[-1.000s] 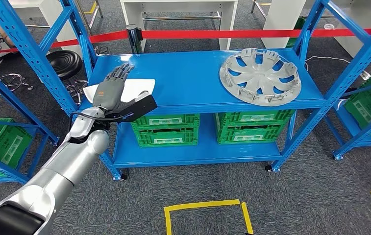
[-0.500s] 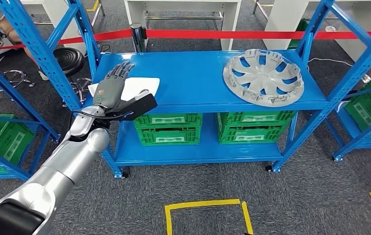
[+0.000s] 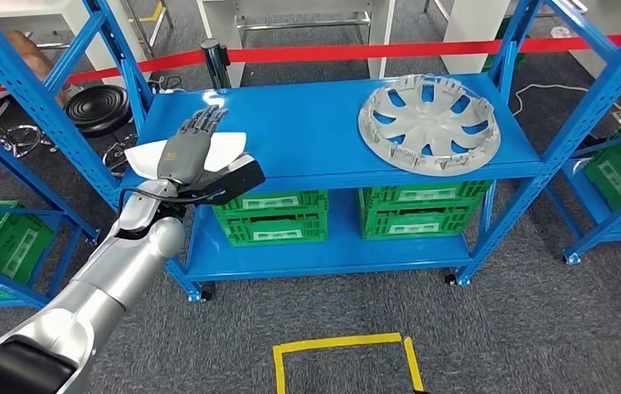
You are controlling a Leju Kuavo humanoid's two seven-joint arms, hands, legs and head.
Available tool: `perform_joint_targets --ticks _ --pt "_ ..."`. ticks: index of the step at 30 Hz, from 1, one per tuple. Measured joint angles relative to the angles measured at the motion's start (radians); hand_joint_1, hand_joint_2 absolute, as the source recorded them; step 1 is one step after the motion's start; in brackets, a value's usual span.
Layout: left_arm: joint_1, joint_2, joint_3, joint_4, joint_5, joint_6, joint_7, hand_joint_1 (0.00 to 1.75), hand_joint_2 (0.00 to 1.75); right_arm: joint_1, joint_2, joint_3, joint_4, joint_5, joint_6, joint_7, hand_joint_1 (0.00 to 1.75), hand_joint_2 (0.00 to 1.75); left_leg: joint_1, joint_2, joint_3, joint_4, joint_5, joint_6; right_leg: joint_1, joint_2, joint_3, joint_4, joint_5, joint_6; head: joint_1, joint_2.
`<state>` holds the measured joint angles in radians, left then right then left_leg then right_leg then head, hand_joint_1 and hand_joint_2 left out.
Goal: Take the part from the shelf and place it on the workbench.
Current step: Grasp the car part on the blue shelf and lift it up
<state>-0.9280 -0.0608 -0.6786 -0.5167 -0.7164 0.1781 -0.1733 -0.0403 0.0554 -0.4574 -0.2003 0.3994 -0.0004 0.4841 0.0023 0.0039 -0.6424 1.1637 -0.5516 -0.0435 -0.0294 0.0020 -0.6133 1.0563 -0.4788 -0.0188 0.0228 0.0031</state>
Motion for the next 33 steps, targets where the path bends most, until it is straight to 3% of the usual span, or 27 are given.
perform_joint_targets --ticks 2,3,4,7,9,13,15,17,18,19,20,21,23,27,29,32,33 --pt "0.005 0.002 0.000 0.003 0.000 0.000 0.000 0.00 0.00 0.000 0.000 0.000 0.000 0.001 0.000 0.000 0.00 1.75 0.001 0.000 -0.072 0.124 -0.037 -0.002 0.002 0.001 0.004 0.000 -0.005 -0.005 0.000 0.000" --pt "0.007 0.003 0.000 0.004 0.000 0.000 0.001 0.00 0.00 0.000 0.000 0.001 0.000 0.002 0.000 0.000 0.00 1.75 0.001 0.000 -0.094 0.151 -0.031 -0.001 0.002 0.002 0.007 0.000 -0.008 -0.007 0.000 0.000" --pt "0.009 0.004 0.000 0.005 0.000 0.000 0.001 0.00 0.00 0.001 0.000 0.001 0.000 0.002 0.000 0.000 0.00 1.75 0.001 0.000 -0.096 0.138 -0.006 0.002 0.003 0.004 0.012 0.000 -0.012 -0.007 0.000 0.000" --pt "0.007 0.008 0.000 0.006 0.000 0.000 0.002 0.00 0.00 0.000 0.000 0.001 0.000 0.002 0.000 -0.001 0.00 1.75 -0.004 -0.004 -0.029 -0.041 0.108 0.020 0.006 0.009 0.030 0.000 -0.025 0.000 0.000 0.000" --pt "0.005 0.008 0.000 0.007 0.000 0.001 0.002 0.00 0.00 -0.001 0.001 0.001 0.001 0.002 0.000 -0.007 0.00 1.75 -0.010 -0.006 0.004 -0.113 0.122 0.029 0.007 0.009 0.032 -0.002 -0.030 0.011 0.001 0.000" --pt "0.002 0.005 0.000 0.006 0.000 0.001 0.002 0.00 0.00 -0.003 0.000 0.002 0.001 0.002 0.000 -0.015 0.00 1.75 -0.005 -0.009 0.026 -0.140 0.111 0.044 0.008 0.005 0.033 0.003 -0.041 0.034 0.002 0.000" --pt "0.000 0.001 0.000 0.006 0.000 0.001 0.001 0.00 0.00 -0.003 -0.002 0.002 0.001 0.002 0.000 -0.016 0.00 1.75 0.000 -0.008 0.040 -0.149 0.108 0.054 0.008 0.002 -0.011 0.087 -0.076 0.040 0.006 0.000" --pt "0.002 -0.002 -0.001 0.008 0.000 0.000 0.001 0.00 0.00 -0.003 -0.002 0.002 0.001 0.002 0.001 -0.024 0.00 1.75 -0.001 -0.008 0.046 -0.148 0.101 0.061 0.008 0.002 -0.092 0.214 -0.111 0.046 0.007 0.000" --pt "0.005 -0.003 -0.001 0.008 -0.001 0.000 0.001 0.00 0.00 -0.001 -0.002 0.002 0.001 0.002 0.001 -0.028 0.00 1.75 -0.002 -0.008 0.049 -0.146 0.096 0.062 0.008 0.002 -0.122 0.250 -0.109 0.049 0.007 0.000" --pt "0.007 -0.004 -0.001 0.009 -0.001 0.000 0.001 0.00 0.00 0.000 -0.002 0.002 0.001 0.002 0.001 -0.030 0.00 1.75 -0.002 -0.008 0.053 -0.144 0.091 0.061 0.008 0.002 -0.135 0.249 -0.088 0.050 0.007 0.000" --pt "0.008 -0.004 -0.002 0.009 -0.001 0.000 0.001 0.00 0.00 0.001 -0.002 0.002 0.001 0.002 0.001 -0.030 0.00 1.75 -0.002 -0.009 0.058 -0.141 0.084 0.060 0.008 0.001 -0.125 0.208 -0.048 0.050 0.007 0.000" --pt "0.008 -0.005 -0.002 0.009 -0.001 0.000 0.001 0.00 0.00 0.001 -0.002 0.002 0.002 0.002 0.001 -0.030 0.00 1.75 -0.001 -0.009 0.063 -0.137 0.076 0.056 0.007 0.000 -0.103 0.142 -0.005 0.049 0.007 0.000" --pt "0.006 -0.006 -0.002 0.009 -0.001 -0.001 0.001 0.00 0.00 0.000 -0.002 0.002 0.002 0.002 0.001 -0.034 0.00 1.75 -0.005 -0.010 0.068 -0.128 0.061 0.046 0.009 -0.003 -0.056 0.033 0.039 0.042 0.007 0.000" --pt "0.004 -0.006 -0.002 0.011 -0.001 -0.002 0.002 0.00 0.00 0.000 -0.002 0.002 0.002 0.005 0.001 -0.050 0.00 1.75 -0.008 -0.009 0.073 -0.128 0.046 0.025 0.012 -0.001 -0.034 -0.002 0.028 0.016 0.007 0.000" --pt "0.004 -0.005 -0.002 0.012 -0.001 -0.001 0.002 0.00 0.00 0.000 -0.002 0.003 0.002 0.006 0.002 -0.051 0.00 1.75 -0.005 -0.008 0.060 -0.093 0.026 0.013 0.009 0.000 -0.021 -0.007 0.023 0.003 0.002 0.000" --pt "0.008 -0.003 -0.002 0.016 -0.001 0.001 0.002 0.00 0.00 0.000 -0.002 0.003 0.002 0.006 0.002 -0.052 0.00 1.75 -0.001 -0.008 -0.041 0.086 -0.037 0.002 0.007 0.000 -0.004 -0.009 0.009 -0.008 -0.003 0.000" --pt "0.013 -0.002 -0.002 0.017 -0.002 0.001 0.002 0.00 0.00 0.001 -0.002 0.003 0.002 0.006 0.002 -0.052 0.00 1.75 0.000 -0.008 -0.074 0.132 -0.041 0.001 0.007 0.001 0.003 -0.009 0.003 -0.008 -0.003 0.000"
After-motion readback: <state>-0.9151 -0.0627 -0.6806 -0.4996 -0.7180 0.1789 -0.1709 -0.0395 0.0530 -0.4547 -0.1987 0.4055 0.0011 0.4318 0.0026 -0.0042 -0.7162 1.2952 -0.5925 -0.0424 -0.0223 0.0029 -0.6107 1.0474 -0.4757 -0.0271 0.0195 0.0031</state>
